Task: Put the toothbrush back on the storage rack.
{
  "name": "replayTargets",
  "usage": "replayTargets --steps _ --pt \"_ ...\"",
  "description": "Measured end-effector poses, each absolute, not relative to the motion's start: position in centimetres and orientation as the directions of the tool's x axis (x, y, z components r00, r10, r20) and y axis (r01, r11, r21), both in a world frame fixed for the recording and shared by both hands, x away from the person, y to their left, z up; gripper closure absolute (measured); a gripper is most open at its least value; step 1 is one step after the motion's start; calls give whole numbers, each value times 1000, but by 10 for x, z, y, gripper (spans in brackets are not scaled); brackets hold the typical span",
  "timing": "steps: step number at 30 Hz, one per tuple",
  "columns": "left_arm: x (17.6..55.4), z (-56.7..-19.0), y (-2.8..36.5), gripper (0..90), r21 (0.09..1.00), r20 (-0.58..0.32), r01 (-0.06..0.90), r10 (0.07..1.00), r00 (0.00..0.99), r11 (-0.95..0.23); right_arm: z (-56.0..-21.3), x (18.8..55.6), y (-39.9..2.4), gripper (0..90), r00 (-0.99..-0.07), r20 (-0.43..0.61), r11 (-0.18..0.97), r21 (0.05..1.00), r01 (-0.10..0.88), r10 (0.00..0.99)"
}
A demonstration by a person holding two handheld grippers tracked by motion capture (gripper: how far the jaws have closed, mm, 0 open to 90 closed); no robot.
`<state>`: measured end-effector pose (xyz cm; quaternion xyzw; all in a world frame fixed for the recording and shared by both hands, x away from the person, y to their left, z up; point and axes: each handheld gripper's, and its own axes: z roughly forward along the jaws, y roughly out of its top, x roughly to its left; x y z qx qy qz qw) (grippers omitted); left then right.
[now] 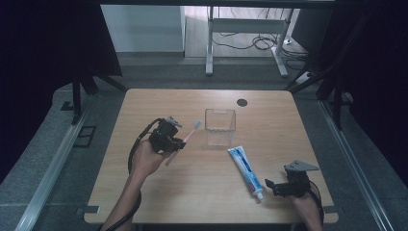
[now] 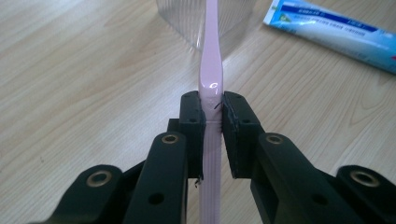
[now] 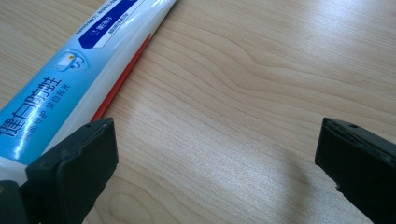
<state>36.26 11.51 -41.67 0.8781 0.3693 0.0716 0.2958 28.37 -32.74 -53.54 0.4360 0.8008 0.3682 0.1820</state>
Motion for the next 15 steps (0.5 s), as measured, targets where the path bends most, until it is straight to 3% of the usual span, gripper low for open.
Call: replayTargets --steps 15 --pt "371 -404 105 789 628 -96 581 689 719 -518 -535 283 -327 0 -552 28 350 747 566 834"
